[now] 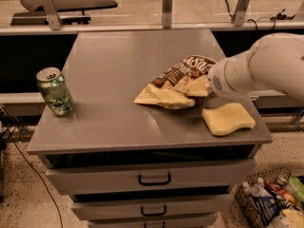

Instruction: Move brown chip bag near sponge

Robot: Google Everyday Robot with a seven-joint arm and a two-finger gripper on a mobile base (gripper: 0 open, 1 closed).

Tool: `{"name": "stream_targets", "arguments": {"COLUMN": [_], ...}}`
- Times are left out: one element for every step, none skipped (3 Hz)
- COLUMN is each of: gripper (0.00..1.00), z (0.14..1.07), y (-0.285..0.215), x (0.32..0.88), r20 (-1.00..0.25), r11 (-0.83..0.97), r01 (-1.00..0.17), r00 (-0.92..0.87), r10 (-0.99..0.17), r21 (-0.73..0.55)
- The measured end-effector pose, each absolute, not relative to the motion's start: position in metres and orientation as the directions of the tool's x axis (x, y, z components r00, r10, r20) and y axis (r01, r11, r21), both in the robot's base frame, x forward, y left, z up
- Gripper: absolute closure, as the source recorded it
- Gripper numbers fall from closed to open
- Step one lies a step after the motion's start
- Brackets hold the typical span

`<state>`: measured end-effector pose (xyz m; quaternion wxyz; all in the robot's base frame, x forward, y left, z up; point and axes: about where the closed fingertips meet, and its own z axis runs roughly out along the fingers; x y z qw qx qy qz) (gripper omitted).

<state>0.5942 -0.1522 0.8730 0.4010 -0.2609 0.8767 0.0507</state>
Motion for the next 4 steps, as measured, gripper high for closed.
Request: {"name": "stream_targets", "arguments": {"gripper": [0.0,0.0,0.0,0.0], "z": [0.88,0.896,0.922,0.952], "y": [-0.163,-0.182,-0.212,-0.246], "x": [0.591,0.589,0.594,0.604], "r20": [-0.722,-0.729,-0.755,-0.808], "r11": [0.87,0.884,0.892,0.906], "r01": [-0.47,-0.424,-0.366,-0.307], "r00": [-0.55,-0.539,-0.497,-0.429], "r10": [-0.419,-0.422,-0.428,-0.404], "r21": [-0.147,-0.198,-0.265,-0.29]}}
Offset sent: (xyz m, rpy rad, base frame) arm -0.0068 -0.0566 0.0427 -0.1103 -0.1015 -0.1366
